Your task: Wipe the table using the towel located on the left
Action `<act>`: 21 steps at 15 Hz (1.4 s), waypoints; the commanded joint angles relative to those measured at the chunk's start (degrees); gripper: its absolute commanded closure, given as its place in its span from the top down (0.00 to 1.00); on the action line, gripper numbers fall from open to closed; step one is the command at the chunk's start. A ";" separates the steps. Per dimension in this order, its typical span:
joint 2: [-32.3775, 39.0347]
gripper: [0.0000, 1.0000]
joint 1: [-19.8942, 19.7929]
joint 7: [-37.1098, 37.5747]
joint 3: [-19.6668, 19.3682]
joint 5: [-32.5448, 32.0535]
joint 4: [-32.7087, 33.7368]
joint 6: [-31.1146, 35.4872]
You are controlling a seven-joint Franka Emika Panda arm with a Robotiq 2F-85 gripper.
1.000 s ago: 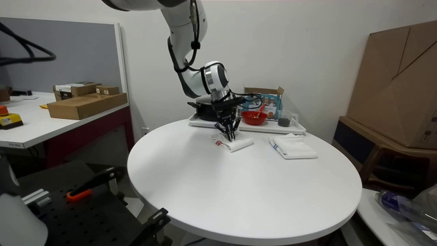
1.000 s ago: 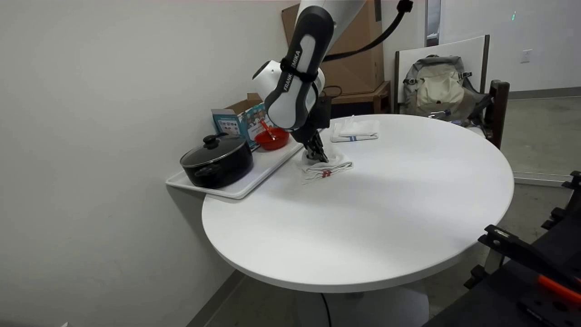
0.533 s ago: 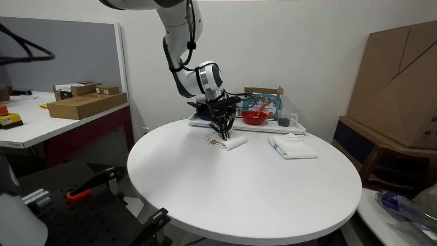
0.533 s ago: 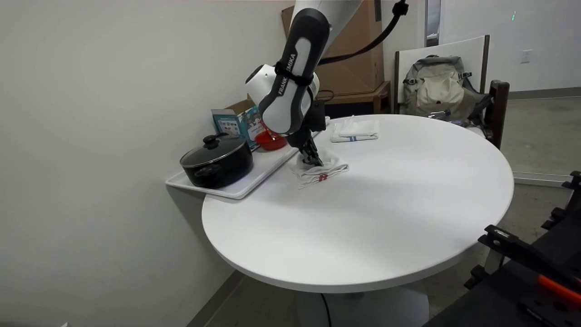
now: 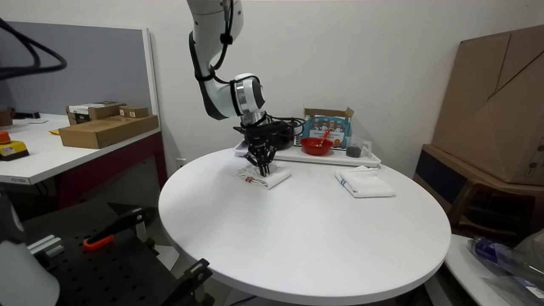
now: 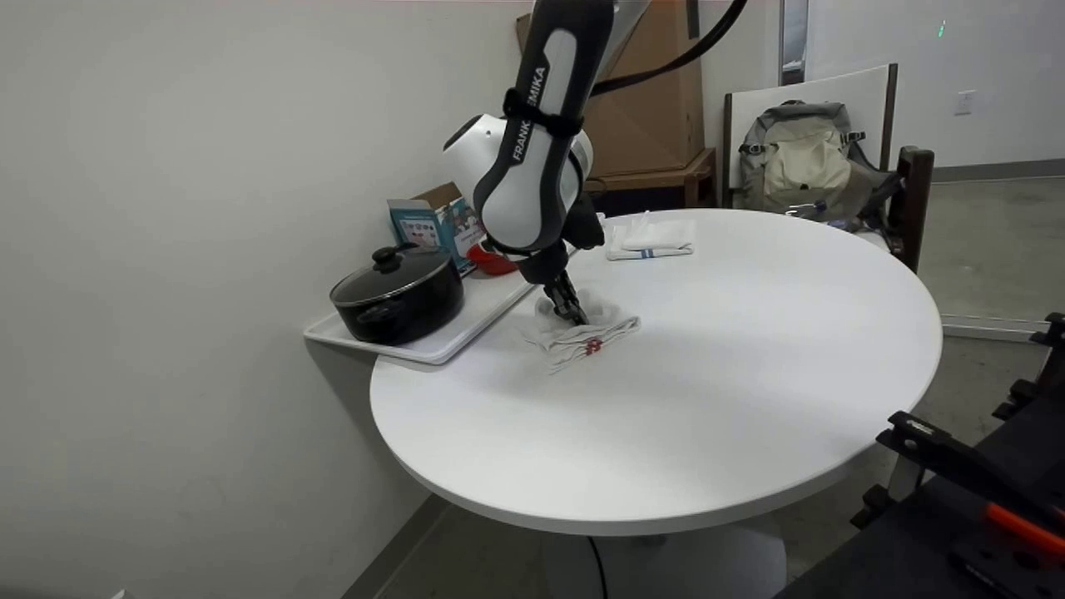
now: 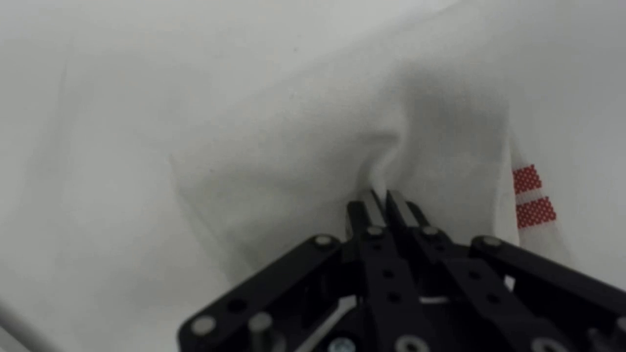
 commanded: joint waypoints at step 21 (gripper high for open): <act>-17.68 0.07 -10.97 -1.87 0.01 -2.79 -37.72 12.60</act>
